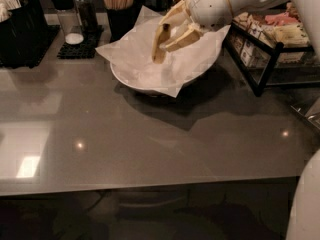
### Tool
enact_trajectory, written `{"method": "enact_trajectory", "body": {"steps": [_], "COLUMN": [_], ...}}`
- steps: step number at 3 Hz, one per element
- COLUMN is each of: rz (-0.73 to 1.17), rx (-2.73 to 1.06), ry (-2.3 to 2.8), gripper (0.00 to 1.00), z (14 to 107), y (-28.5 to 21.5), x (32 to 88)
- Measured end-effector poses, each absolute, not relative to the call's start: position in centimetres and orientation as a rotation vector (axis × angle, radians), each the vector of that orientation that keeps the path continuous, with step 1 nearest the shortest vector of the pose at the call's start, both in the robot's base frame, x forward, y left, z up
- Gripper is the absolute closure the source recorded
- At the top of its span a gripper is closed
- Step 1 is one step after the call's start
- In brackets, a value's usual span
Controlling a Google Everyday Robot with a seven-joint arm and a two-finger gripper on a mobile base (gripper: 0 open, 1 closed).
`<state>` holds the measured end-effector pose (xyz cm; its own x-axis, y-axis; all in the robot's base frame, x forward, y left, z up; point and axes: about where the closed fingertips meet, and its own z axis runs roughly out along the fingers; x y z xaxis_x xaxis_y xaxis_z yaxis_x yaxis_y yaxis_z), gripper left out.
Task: Pick banana from white bowl
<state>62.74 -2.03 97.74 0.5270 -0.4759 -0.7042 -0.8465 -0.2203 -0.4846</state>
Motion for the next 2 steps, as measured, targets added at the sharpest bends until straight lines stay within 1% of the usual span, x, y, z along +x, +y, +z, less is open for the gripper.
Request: {"method": "enact_trajectory", "body": {"steps": [1,2], "rz": [0.609,0.655], "rx": [-1.711,-1.593], "ry": [0.997,0.925], "gripper": [1.0,1.0], "z": [98.2,98.7], "y": [-3.5,-4.7], "x": [61.4,60.5]}}
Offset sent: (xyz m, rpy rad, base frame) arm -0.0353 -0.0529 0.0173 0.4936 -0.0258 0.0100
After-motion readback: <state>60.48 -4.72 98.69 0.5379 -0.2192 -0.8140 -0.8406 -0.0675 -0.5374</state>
